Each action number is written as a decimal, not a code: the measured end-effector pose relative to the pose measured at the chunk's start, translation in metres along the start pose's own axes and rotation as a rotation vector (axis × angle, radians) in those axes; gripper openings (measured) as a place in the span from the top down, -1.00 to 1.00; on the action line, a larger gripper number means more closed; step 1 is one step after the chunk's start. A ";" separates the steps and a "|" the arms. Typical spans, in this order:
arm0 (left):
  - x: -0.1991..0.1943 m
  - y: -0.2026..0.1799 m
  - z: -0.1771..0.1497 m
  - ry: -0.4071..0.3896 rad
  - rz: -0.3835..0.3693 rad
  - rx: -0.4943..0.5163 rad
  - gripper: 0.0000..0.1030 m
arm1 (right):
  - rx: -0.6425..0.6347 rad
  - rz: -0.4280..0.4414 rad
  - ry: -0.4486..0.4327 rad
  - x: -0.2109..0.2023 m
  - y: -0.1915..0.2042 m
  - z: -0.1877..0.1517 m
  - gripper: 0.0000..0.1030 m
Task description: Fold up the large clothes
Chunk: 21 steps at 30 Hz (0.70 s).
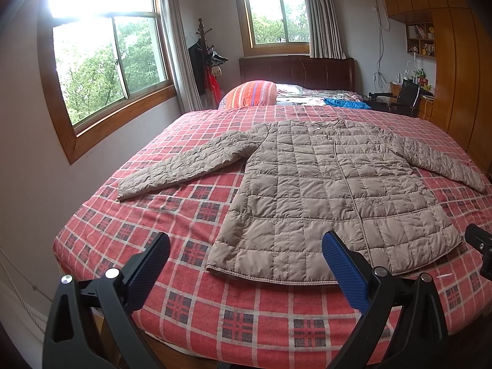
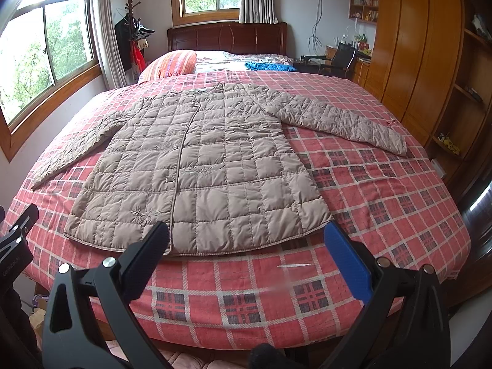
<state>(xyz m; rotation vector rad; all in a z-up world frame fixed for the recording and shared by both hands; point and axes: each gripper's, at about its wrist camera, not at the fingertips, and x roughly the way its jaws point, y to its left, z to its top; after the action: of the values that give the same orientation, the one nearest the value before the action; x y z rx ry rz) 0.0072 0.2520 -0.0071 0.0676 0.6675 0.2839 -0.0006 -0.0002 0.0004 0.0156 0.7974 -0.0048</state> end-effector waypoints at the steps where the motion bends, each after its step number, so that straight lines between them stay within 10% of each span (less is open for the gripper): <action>1: 0.000 0.000 0.000 0.000 0.000 0.000 -0.93 | 0.000 0.000 0.001 0.000 0.000 0.000 -0.95; 21: 0.001 0.002 -0.001 0.001 -0.001 -0.002 -0.93 | -0.001 -0.001 -0.001 0.000 0.000 0.000 -0.95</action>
<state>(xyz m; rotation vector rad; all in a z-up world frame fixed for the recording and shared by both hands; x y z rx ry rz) 0.0071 0.2539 -0.0079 0.0656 0.6685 0.2837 -0.0007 -0.0001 0.0004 0.0146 0.7961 -0.0049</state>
